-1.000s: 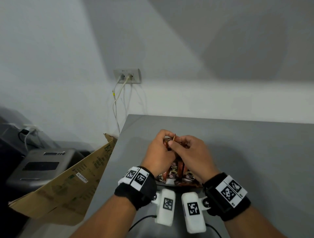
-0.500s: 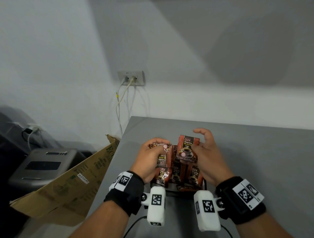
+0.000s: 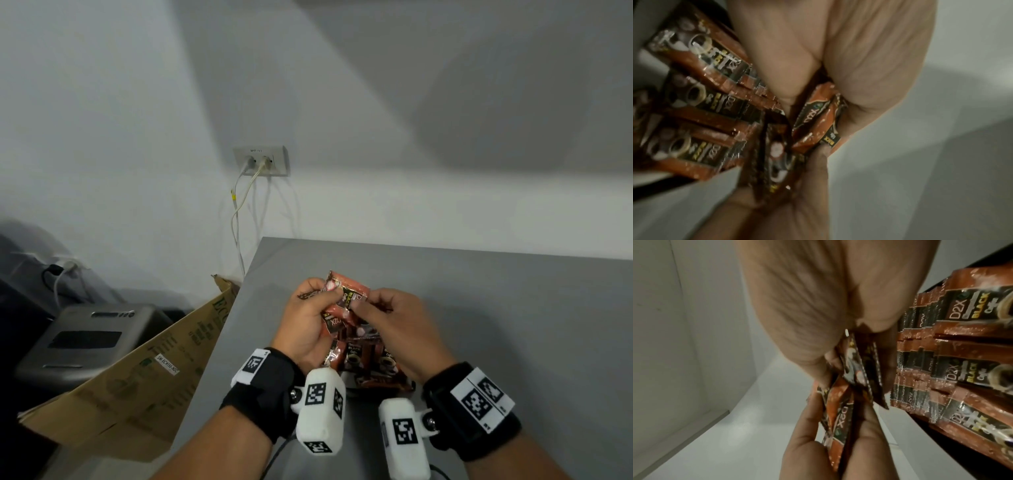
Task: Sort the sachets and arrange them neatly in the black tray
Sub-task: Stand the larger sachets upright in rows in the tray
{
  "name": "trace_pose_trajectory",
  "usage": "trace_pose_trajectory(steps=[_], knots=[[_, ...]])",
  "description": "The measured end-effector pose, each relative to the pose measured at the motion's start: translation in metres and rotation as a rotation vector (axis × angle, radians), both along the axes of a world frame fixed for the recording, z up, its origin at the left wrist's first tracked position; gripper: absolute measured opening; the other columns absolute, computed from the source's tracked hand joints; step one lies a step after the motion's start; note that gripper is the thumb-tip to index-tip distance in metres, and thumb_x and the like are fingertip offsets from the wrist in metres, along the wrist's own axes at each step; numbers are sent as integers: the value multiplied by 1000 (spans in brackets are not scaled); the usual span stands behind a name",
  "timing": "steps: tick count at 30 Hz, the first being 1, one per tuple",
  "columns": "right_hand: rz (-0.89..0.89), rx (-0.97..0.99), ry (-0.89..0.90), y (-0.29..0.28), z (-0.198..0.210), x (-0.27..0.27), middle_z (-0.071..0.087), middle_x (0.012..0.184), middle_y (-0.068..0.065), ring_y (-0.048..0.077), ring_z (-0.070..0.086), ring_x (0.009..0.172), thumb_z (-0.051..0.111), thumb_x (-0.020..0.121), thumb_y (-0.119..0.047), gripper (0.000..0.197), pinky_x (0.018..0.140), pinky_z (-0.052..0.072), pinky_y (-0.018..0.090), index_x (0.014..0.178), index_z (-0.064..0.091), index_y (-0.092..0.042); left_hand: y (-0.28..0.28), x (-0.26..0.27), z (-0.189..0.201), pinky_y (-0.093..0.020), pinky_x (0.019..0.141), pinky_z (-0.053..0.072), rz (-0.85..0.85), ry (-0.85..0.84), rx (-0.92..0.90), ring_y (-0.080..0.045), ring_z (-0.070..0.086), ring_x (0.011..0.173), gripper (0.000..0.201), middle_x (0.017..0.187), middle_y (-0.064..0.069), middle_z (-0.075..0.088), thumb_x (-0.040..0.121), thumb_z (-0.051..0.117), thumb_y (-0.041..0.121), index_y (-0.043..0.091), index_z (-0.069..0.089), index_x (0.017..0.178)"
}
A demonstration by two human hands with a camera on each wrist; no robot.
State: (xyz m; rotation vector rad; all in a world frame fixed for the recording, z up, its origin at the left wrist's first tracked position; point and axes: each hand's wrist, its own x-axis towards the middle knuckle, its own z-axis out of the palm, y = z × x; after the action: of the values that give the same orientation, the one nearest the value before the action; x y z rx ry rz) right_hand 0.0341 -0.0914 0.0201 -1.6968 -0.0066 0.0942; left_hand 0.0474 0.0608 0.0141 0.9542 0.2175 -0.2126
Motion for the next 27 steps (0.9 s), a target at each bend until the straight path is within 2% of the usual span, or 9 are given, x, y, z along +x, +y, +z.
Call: trace_pose_trajectory(steps=[5,8,10,12,14,19,23,25,27], knots=[[94,-273,-72,-14,3,12,76,79,0,23,74,75,71,91,-18,7,69,62,40,86,74,-21,10,-2,-1,-35,63,50,-126,-173,515,-26,61,67,38,77,-11,69,80,69,-7,19,64,107],[135,-285,-72,-19,7,15,78,84,-3,18,75,76,70,92,-18,9,72,61,38,91,75,-25,13,2,4,-33,64,49,-127,-216,659,-23,61,65,6,73,-11,68,85,70,3,9,69,84],[31,-179,-73,-19,7,14,77,92,-11,5,72,79,69,92,-16,13,69,55,21,95,76,-26,12,4,2,-34,60,48,-41,-137,560,-28,61,64,12,73,-17,67,85,66,-4,6,64,78],[-39,-31,-51,-16,8,10,77,94,-11,3,72,83,73,89,-18,10,71,53,16,97,77,-24,10,5,1,-31,55,50,-33,-44,333,-28,62,61,19,75,-20,66,84,62,-12,5,59,77],[-43,59,-41,-11,5,5,78,95,-5,10,74,87,78,85,-20,16,77,57,23,101,77,-20,7,3,-1,-31,54,52,-67,-30,271,-26,63,60,15,78,-21,66,85,63,-11,3,60,82],[-109,-72,-102,-5,-5,5,75,87,-2,13,72,80,81,80,-10,23,75,59,32,95,71,-24,-5,0,-3,-33,54,50,-95,-20,353,-26,62,59,12,86,-27,67,87,67,-4,-3,64,99],[-133,-30,-28,-18,-8,10,73,98,3,17,73,85,79,81,-3,64,80,59,35,125,50,-37,7,3,-5,-43,62,57,-67,68,122,-36,66,70,37,92,-29,59,86,37,-14,0,56,114],[-123,-42,15,-25,-10,13,72,104,1,17,73,92,80,82,-7,72,89,58,40,135,43,-40,12,2,-5,-48,71,58,-83,51,87,-39,69,78,33,92,-28,63,89,40,-15,-2,57,114],[-125,-98,55,-31,-10,16,68,111,-2,17,69,101,79,83,-12,64,97,54,46,133,48,-37,13,1,-6,-45,67,62,-76,40,101,-37,71,82,32,100,-26,69,90,54,-13,-1,58,120]])
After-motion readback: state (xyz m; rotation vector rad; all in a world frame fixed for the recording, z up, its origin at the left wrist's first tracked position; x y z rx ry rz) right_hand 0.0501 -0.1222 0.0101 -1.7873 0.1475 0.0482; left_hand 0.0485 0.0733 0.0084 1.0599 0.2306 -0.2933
